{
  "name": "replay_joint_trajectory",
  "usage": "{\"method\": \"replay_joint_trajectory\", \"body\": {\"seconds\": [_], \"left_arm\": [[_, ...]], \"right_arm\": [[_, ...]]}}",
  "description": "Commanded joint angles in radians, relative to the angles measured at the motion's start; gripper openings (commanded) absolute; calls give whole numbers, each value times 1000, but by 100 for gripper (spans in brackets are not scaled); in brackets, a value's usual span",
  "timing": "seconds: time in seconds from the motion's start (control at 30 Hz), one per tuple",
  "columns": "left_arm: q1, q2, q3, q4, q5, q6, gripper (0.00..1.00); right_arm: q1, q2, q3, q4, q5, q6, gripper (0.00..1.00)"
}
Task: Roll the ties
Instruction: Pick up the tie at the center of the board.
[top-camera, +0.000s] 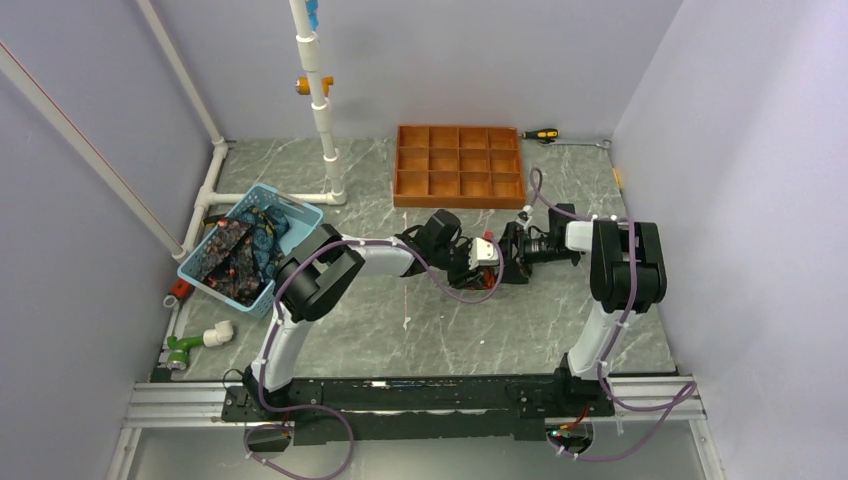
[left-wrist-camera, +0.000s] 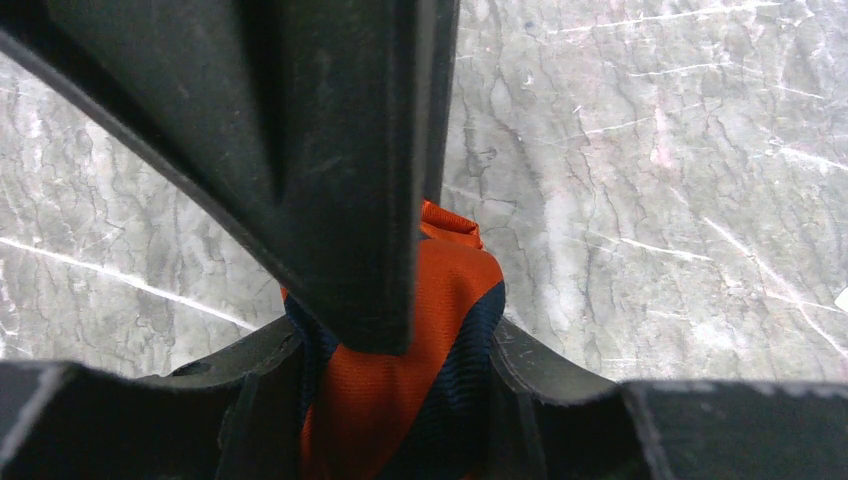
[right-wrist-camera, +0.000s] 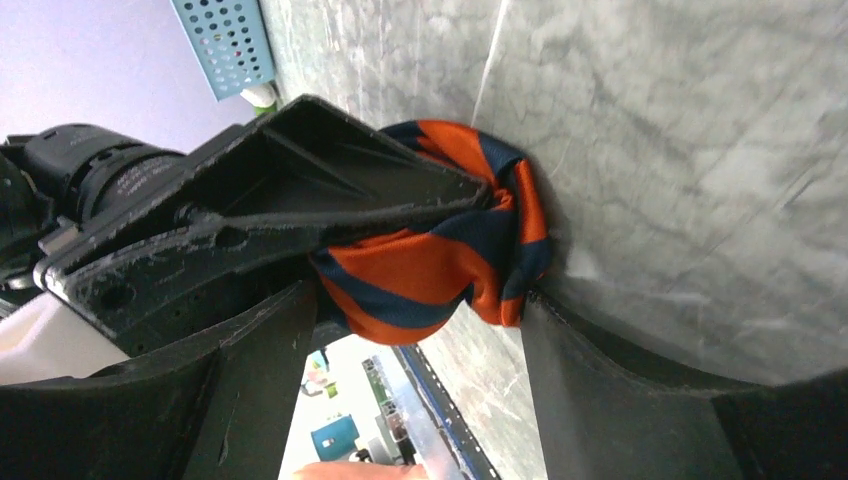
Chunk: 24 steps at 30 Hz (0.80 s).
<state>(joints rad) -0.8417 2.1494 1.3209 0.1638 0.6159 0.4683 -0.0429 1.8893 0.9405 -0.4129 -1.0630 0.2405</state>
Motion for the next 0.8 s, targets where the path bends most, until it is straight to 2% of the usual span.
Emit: {"method": "replay_joint_trajectory", "body": {"seconds": [0.0, 0.1, 0.17, 0.2, 0.3, 0.5, 0.53, 0.67, 0.73, 0.77], "left_arm": [[7, 83, -54, -233, -74, 41, 4], [7, 90, -46, -240, -62, 37, 4], [7, 88, -48, -236, -59, 36, 4], [6, 85, -51, -232, -57, 36, 4], [6, 82, -53, -231, -55, 34, 4], [8, 75, -57, -211, -40, 28, 8], [9, 74, -55, -206, -37, 27, 11], [9, 72, -46, -188, -15, 18, 24], [9, 73, -43, -183, 1, 23, 21], [10, 76, -41, -178, 4, 23, 17]], "right_arm": [[1, -103, -49, 24, -59, -27, 77], [4, -91, -71, 86, -36, 4, 86], [4, -58, -62, 119, -29, 36, 87], [4, -46, -54, 134, -23, 50, 84], [6, -10, -29, 140, -3, 60, 63], [6, 9, -25, 106, 30, 35, 3], [6, 13, -24, 99, 33, 28, 0], [6, 18, -22, 93, 66, 17, 0], [13, 36, -11, 77, 70, 12, 0], [17, 48, -3, 59, 82, 6, 10]]}}
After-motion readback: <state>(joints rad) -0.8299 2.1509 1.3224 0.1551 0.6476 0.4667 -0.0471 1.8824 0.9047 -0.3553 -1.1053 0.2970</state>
